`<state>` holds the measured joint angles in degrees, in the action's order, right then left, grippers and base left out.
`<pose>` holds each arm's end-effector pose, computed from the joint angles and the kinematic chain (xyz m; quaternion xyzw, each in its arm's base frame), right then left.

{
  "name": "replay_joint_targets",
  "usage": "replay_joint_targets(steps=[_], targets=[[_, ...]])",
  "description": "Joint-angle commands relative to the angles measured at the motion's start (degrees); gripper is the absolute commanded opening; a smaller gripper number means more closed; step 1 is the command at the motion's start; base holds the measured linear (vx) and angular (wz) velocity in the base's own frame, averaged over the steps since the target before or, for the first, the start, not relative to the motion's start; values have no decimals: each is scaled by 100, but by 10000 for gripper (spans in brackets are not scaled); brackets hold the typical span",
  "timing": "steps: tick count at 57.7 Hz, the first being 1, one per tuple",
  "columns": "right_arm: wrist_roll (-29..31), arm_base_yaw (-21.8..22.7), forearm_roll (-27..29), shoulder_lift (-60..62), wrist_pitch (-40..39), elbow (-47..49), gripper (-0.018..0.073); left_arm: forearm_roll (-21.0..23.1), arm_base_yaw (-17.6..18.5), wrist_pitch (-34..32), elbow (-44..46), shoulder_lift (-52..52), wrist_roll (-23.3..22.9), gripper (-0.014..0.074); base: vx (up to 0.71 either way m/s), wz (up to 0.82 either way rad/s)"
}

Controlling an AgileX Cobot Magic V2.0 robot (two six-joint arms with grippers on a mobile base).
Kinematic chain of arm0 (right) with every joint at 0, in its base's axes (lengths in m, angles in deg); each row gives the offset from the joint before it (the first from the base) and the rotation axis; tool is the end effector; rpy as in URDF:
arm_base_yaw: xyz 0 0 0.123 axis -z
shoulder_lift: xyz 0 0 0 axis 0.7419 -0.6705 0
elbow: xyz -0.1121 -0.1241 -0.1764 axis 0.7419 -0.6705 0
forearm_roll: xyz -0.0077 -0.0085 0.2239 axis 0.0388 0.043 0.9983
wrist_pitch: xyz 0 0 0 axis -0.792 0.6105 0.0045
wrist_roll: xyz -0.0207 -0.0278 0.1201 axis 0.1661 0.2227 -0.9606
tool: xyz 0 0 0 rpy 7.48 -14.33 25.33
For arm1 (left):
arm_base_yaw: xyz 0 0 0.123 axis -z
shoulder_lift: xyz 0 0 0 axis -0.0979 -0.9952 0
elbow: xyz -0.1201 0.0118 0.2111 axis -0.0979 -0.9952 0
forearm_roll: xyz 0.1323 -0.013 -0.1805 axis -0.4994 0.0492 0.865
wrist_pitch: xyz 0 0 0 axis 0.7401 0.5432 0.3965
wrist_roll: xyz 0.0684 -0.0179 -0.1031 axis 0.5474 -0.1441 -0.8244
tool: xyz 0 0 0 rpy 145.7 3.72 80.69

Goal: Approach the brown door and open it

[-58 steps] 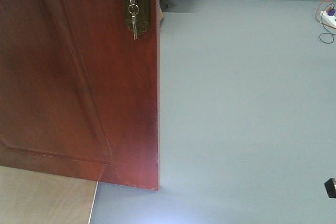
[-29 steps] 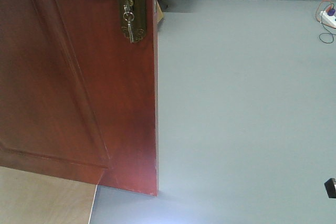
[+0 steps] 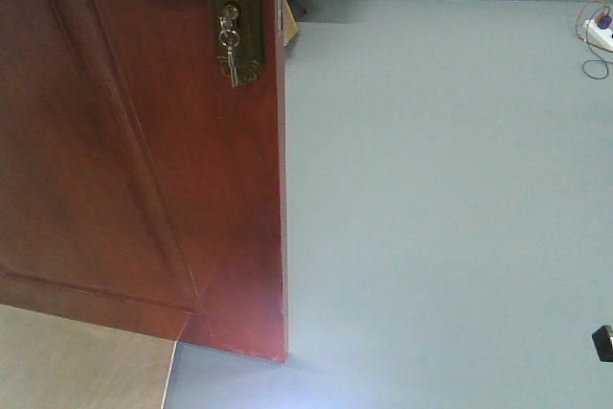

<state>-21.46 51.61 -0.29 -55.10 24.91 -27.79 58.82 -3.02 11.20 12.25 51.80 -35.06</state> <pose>0.1052 -0.0060 0.1946 0.0182 0.7171 -0.0227 0.6964 0.1048 -0.0059 0.1981 0.0026 0.7100 -0.0360 0.7032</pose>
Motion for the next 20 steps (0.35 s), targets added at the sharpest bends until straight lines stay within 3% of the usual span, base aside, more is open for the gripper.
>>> replay_joint_targets(steps=[1,20], targets=[[27,-4,-41,69,-440,-26,0,1,11,-418,101,79,-12,-3,0,0],[27,-4,-41,69,-440,-26,0,1,11,-418,101,79,-12,-3,0,0]])
